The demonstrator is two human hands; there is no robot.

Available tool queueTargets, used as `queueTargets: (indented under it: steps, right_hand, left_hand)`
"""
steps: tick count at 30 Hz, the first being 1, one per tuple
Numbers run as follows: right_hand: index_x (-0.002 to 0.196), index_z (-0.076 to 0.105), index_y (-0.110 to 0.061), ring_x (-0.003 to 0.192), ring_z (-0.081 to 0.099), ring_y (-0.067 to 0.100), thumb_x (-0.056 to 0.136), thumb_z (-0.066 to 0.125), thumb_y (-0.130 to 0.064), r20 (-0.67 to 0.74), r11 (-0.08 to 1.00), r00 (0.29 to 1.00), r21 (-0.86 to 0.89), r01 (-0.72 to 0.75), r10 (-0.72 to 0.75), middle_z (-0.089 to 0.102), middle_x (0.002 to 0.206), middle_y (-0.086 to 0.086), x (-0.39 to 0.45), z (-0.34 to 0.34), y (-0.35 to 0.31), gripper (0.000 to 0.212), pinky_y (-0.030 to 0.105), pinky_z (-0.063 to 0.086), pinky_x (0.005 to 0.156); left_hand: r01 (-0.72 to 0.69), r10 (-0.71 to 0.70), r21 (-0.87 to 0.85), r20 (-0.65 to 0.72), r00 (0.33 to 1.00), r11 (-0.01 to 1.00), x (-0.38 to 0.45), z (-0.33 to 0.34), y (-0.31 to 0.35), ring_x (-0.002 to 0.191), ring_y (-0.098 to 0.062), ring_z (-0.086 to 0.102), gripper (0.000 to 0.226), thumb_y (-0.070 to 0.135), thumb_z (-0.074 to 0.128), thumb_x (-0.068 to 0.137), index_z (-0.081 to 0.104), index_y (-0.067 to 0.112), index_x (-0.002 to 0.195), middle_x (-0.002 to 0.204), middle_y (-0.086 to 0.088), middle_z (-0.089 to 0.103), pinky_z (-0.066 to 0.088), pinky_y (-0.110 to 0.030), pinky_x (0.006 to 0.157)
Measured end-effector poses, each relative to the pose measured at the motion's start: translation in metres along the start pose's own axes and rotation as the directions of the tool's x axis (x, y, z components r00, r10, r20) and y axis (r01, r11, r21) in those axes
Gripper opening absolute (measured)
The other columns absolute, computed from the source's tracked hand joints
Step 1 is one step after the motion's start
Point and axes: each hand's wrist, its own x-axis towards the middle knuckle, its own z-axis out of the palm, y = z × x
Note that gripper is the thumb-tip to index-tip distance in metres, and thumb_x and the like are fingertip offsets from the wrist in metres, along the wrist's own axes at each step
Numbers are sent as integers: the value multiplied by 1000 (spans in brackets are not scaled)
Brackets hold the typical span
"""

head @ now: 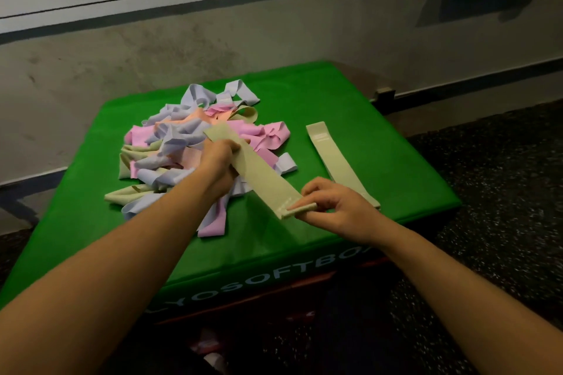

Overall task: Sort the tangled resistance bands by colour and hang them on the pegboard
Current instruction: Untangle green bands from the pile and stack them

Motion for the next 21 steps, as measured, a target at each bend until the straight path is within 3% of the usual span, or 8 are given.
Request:
queueTargets:
  steps: [3,7,10,14,17,21]
  right_hand:
    - [105,77,-24,104,48,2,86,76,-23,-86,971,989,-218,102,-123,52,112,-14,-1,-15,16,19,23,45,88]
    - [110,72,-28,88,61,6,87,69,-15,-144,987,983,-131,96,-115,67,100,-18,-8,-39,29,27,17,46,73]
    - [102,70,-30,85,62,5,86,64,-22,-210,984,972,-162,68,-102,68,96,-17,-13,-58,42,19,19,46,70]
    - [97,75,-18,94,64,10,84,60,-21,-242,941,956,-329,79,-164,65,101,-7,-21,-84,65,20,29,53,80]
    - [103,74,-22,93,64,9,86,60,-25,-211,894,964,-444,56,-164,67,102,-9,-24,-98,81,23,38,56,80]
    - [105,73,-27,89,62,12,89,61,-30,-113,848,979,-522,86,-169,69,101,-10,-24,-95,99,20,41,54,76]
  left_hand:
    - [24,-23,28,-19,1000,999,11,28,-2,95,-26,60,39,7,42,99,33,16,137,114,-14,58,51,-45,73]
    - [25,-28,88,26,999,996,24,69,-8,86,-20,60,31,6,40,100,42,8,131,99,-10,57,53,-40,72]
    - [-5,-8,136,93,996,991,38,96,-14,105,-28,61,29,1,44,98,46,8,126,104,-11,60,51,-44,84]
    - [-121,87,241,147,985,963,55,129,-20,110,-30,58,35,-6,49,93,47,17,119,114,-11,57,52,-48,97]
    - [-208,146,328,205,968,921,70,148,-29,108,-28,59,38,-8,55,92,47,16,121,122,-13,56,55,-43,93]
    - [-277,170,444,265,949,852,85,164,-46,107,-24,59,45,-4,61,92,47,11,132,119,-10,57,54,-38,93]
